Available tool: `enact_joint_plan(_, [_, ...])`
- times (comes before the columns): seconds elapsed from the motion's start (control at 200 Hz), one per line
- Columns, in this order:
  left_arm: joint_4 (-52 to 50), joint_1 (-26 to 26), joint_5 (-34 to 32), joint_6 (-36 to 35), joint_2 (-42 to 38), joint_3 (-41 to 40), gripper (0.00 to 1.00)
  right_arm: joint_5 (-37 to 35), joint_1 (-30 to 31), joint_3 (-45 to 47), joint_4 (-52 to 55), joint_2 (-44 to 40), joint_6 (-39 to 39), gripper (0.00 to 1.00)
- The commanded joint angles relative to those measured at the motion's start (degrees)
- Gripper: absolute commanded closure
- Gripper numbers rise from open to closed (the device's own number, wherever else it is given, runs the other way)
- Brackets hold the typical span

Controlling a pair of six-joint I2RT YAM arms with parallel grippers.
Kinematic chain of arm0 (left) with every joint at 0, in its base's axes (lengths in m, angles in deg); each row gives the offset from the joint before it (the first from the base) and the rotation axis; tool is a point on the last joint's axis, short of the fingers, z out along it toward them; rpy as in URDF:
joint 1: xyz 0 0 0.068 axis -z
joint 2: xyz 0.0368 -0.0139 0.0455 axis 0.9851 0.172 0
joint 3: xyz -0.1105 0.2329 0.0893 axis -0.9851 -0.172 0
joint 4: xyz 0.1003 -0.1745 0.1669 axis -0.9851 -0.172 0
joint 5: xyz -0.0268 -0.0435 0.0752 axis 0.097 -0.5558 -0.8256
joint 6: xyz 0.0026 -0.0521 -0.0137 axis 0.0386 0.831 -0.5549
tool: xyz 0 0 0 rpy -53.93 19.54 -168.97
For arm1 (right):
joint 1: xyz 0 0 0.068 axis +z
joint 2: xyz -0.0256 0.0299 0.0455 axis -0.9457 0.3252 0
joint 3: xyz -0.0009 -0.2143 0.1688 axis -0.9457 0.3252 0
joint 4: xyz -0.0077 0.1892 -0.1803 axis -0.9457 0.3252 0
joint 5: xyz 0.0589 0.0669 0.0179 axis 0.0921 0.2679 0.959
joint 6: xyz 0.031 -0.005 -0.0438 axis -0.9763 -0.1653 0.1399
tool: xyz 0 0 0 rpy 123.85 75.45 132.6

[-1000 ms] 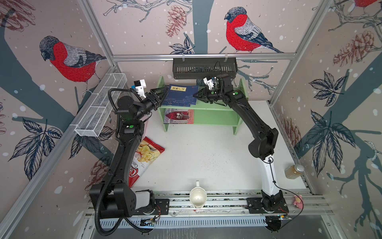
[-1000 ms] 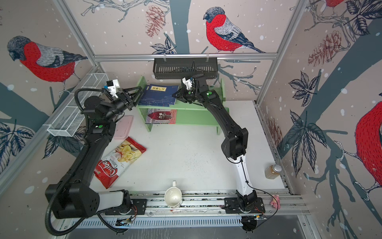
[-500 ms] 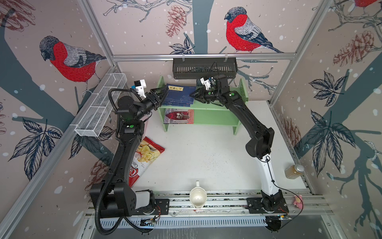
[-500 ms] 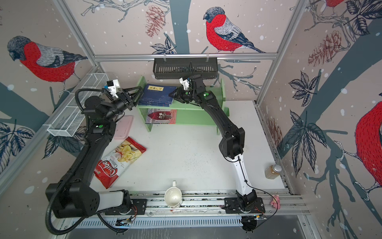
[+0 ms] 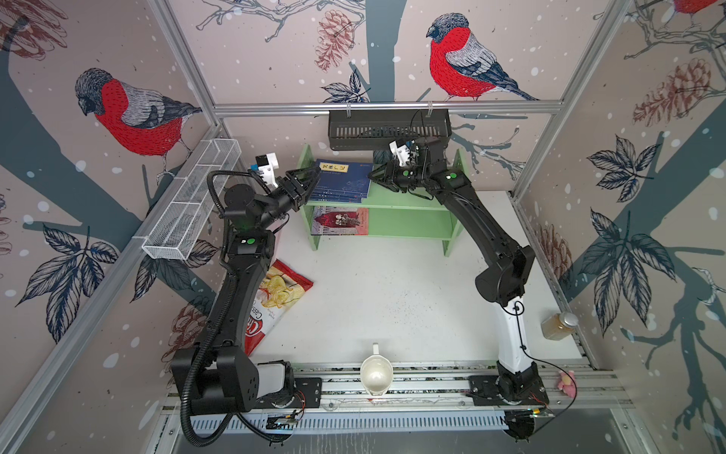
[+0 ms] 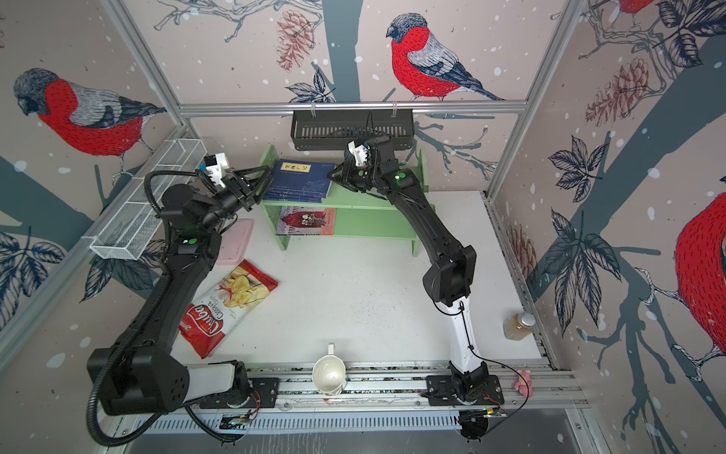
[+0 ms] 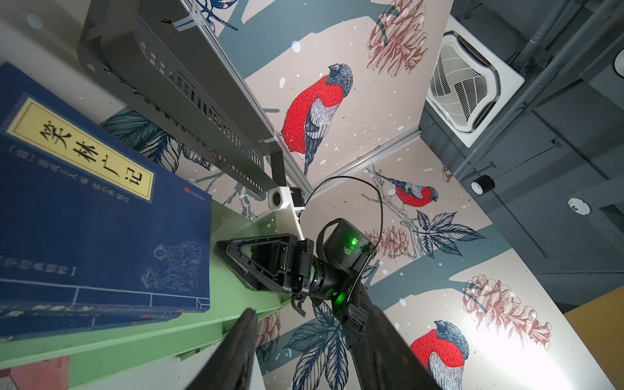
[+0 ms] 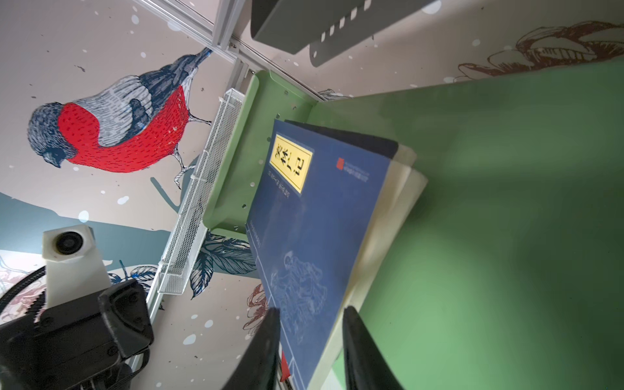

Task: Stacking books/files
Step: Place the book on the bookshelf.

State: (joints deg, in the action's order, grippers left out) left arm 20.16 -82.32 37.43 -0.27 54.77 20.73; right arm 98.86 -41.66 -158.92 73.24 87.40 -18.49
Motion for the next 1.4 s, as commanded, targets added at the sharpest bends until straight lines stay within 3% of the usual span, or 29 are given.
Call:
enact_joint_plan(0.0, [3.21, -0.08, 0.56, 0.31, -0.37, -0.12, 0.47, -1.15, 0.42, 0.24, 0.98, -0.33, 1.57, 0.68])
enact_joint_plan(0.355, [3.3, -0.07, 0.83, 0.31, -0.54, 0.1, 0.47, -2.68, 0.87, 0.31, 1.82, 0.17, 2.43, 0.68])
enact_joint_plan(1.396, [3.22, -0.13, 0.64, 0.07, 0.01, 0.08, 0.47, 0.74, 1.13, -1.61, -3.93, 3.24, -0.7, 0.83])
